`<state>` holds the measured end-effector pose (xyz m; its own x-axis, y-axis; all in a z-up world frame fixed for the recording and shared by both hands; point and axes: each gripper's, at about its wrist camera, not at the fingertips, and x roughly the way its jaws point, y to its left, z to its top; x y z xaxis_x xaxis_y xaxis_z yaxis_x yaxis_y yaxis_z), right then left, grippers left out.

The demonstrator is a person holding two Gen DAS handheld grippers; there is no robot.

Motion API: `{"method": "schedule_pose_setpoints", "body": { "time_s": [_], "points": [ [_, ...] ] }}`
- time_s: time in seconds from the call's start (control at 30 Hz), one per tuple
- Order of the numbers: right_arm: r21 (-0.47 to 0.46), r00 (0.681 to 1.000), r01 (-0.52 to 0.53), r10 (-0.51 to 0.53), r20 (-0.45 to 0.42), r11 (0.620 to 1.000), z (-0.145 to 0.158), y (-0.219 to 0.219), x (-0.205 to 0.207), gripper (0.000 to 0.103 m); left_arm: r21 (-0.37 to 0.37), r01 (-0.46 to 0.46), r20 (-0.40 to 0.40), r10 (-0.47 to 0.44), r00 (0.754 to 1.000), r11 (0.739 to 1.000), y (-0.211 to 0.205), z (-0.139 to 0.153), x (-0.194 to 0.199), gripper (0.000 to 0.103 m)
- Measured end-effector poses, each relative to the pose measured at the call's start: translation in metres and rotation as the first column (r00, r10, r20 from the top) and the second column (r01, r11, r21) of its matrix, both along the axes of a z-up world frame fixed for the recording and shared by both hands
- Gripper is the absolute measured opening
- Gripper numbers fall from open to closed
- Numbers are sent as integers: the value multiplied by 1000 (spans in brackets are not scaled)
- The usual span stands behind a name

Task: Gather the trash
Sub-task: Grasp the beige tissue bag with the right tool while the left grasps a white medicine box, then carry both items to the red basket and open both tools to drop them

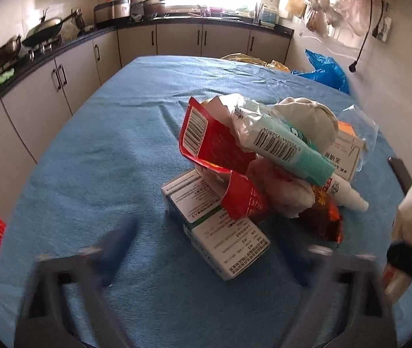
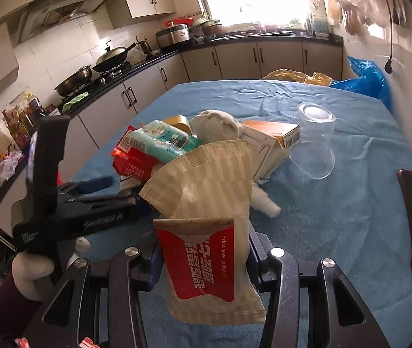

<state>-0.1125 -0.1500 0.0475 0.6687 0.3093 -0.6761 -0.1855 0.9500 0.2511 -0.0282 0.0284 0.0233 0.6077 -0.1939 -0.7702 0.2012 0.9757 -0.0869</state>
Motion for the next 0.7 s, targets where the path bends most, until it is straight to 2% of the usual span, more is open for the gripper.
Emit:
{"method": "schedule_pose_setpoints", "body": {
  "time_s": [0.07,0.17,0.43,0.7],
  "points": [
    [5,1000,-8,8,-2,1000,1,3,-4,51,-51,-16,-45,14,999,999,7,-3,1,42],
    [7,1000,-22,22,-3,1000,3,10,-9,51,-104,-35,-49,30,998,994,21,0,-8,33],
    [19,996,-83,83,-13,996,9,43,-22,51,-193,-71,-10,71,997,979,71,23,-59,33],
    [16,985,-165,166,-46,986,10,98,-21,51,-287,-163,37,181,983,944,156,43,-110,33]
  ]
}}
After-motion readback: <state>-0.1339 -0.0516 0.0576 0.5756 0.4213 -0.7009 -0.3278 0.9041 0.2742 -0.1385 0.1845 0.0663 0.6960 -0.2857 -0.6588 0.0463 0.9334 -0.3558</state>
